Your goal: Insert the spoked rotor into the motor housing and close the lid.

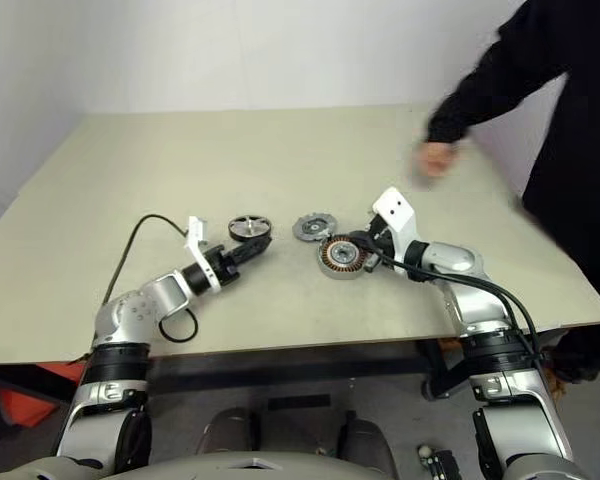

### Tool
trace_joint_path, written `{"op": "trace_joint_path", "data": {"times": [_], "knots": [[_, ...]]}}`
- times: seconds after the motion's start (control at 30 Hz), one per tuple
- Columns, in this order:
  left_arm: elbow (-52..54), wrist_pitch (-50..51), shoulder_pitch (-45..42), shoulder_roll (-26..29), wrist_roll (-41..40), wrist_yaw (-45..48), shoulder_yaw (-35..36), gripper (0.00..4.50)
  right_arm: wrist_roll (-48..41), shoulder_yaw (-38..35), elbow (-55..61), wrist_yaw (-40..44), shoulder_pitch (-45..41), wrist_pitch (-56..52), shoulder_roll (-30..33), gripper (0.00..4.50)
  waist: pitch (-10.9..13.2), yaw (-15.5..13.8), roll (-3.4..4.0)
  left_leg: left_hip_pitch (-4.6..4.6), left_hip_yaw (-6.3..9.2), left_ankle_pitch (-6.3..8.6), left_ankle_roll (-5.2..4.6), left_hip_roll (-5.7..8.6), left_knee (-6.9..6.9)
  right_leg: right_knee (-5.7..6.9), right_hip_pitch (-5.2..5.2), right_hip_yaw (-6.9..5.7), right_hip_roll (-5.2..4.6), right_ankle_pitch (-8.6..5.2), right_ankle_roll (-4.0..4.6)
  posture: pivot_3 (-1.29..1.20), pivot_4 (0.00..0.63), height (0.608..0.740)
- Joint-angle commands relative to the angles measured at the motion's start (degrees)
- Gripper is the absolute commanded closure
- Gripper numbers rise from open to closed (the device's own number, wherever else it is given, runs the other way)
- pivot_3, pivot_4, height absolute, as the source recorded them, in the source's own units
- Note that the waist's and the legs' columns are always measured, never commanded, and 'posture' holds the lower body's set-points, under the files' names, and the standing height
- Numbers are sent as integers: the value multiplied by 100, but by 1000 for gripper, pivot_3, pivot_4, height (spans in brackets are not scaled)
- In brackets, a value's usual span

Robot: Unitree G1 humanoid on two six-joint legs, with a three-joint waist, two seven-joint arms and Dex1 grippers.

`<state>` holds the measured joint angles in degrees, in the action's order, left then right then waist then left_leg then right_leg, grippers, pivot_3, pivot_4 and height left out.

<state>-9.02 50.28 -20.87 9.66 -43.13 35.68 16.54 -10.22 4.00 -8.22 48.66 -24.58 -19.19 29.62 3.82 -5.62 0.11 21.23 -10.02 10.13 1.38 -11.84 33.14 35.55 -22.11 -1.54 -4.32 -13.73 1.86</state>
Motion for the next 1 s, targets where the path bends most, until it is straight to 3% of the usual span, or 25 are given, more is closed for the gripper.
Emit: {"op": "trace_joint_path", "data": {"times": [0.03,0.27,0.6,1.0], "knots": [[535,115,77,-4,-797,-69,602,1220,26,-58,-15,-19,-236,175,27,4500,0,1,0,0,0,0,0,0,0,0,1,0,0,0,0,0,0,740],[296,191,114,-63,-1589,-1072,1499,1220,74,1,-169,2,-363,243,-18,4500,0,7,-1,-7,0,-1,3,1,2,5,4,0,1,0,0,0,0,740],[-489,88,-248,-146,-1280,-1787,1232,1220,122,50,-379,31,-533,335,-72,4500,0,-5,-2,-5,1,-2,4,1,4,5,5,0,1,0,-1,0,0,740],[-1509,-171,-943,-189,-926,-1828,1091,1220,139,-5,-465,-92,-598,384,-88,4500,0,-7,-2,-4,1,-3,4,2,5,6,4,0,1,1,-2,0,0,740]]}}
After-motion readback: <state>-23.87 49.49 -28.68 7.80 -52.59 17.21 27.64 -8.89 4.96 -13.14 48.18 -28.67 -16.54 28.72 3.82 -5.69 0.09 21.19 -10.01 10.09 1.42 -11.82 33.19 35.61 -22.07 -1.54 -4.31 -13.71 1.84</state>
